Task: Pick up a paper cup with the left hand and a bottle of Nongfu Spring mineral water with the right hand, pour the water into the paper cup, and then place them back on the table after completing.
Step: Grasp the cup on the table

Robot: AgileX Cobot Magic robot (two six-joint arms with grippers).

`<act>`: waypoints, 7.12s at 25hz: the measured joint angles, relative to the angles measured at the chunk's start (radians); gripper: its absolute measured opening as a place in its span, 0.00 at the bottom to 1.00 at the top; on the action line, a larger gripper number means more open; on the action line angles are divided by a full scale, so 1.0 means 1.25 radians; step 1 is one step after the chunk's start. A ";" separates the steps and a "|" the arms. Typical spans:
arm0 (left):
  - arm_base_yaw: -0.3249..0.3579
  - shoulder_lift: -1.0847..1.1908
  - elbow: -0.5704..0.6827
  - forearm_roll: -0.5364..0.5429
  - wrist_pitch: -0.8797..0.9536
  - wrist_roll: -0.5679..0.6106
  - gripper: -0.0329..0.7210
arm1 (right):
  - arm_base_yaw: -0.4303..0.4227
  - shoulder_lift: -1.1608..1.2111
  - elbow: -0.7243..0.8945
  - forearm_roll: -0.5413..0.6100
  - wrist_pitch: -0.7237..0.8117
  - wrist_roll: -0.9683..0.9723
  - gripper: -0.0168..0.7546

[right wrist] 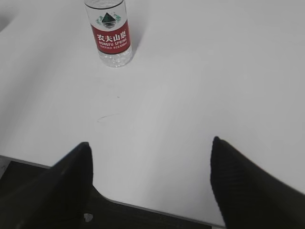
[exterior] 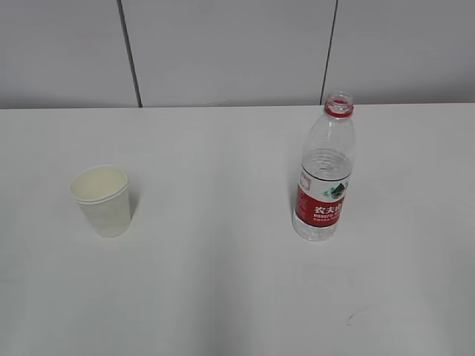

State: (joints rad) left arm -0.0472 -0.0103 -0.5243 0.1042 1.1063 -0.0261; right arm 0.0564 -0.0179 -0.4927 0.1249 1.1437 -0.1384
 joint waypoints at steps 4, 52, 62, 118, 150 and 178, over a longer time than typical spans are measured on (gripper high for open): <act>0.000 0.000 0.000 0.000 0.000 0.000 0.71 | 0.000 0.000 0.000 0.000 0.000 0.000 0.76; 0.000 0.482 0.212 -0.057 -0.951 0.009 0.58 | 0.000 0.530 0.034 -0.057 -0.784 -0.001 0.76; 0.000 0.718 0.254 0.048 -1.146 0.004 0.58 | 0.000 0.649 0.034 -0.056 -0.895 -0.001 0.76; 0.000 1.592 0.149 0.295 -1.798 -0.076 0.85 | 0.000 0.725 0.034 -0.056 -1.121 0.014 0.76; -0.092 1.698 0.014 0.174 -1.800 -0.076 0.58 | 0.000 0.726 0.034 -0.056 -1.126 0.014 0.76; -0.092 1.698 0.014 0.187 -1.801 -0.076 0.57 | 0.000 0.847 0.034 -0.626 -1.164 0.539 0.76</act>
State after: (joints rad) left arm -0.1616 2.1126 -0.5073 0.3377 -1.1453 -0.1206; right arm 0.0564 1.0406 -0.4505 -0.6570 -0.3113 0.5357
